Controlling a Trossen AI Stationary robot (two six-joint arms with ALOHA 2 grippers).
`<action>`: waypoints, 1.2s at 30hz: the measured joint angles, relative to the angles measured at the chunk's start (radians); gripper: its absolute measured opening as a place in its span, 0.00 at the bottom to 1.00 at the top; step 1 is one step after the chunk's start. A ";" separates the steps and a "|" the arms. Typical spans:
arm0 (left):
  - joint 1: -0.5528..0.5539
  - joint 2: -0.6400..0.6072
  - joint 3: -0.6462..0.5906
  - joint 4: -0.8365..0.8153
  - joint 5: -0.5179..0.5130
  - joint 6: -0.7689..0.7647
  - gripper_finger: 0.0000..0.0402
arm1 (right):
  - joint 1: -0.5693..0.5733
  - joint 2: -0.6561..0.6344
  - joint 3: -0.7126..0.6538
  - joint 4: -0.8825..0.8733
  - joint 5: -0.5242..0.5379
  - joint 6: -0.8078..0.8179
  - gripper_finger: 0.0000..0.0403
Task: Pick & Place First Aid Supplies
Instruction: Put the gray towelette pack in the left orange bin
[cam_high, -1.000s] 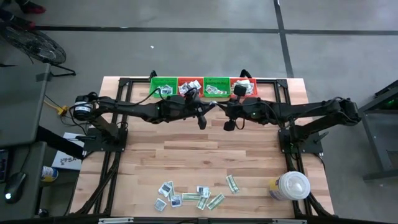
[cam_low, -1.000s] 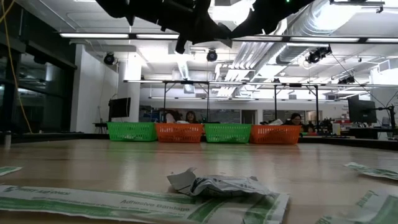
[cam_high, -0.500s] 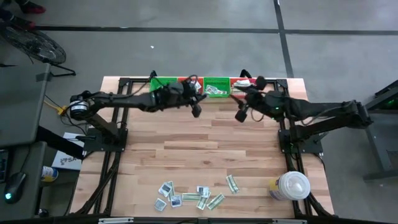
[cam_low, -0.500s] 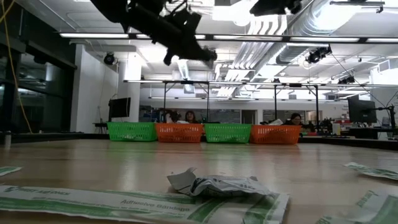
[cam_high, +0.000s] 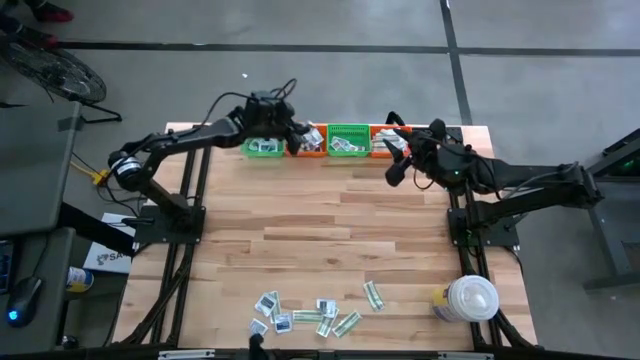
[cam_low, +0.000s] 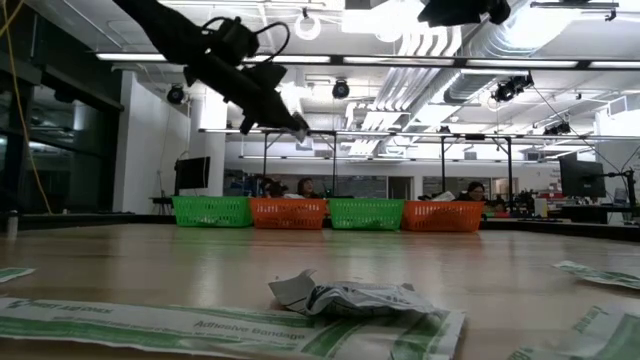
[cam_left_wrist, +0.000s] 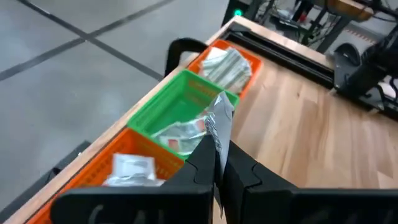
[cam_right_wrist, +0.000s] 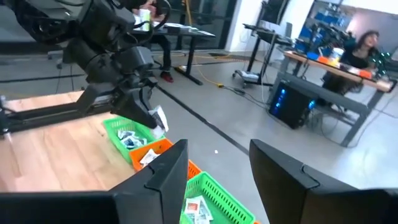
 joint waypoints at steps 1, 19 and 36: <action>0.019 0.000 0.000 -0.006 0.020 -0.002 0.00 | 0.000 0.003 0.000 0.000 0.010 0.011 0.41; 0.226 0.089 0.000 -0.091 0.218 -0.201 0.00 | 0.000 0.005 0.000 -0.043 0.128 0.084 0.41; 0.163 0.202 0.000 -0.054 0.159 -0.299 0.09 | 0.000 0.005 0.000 -0.135 0.079 0.146 0.41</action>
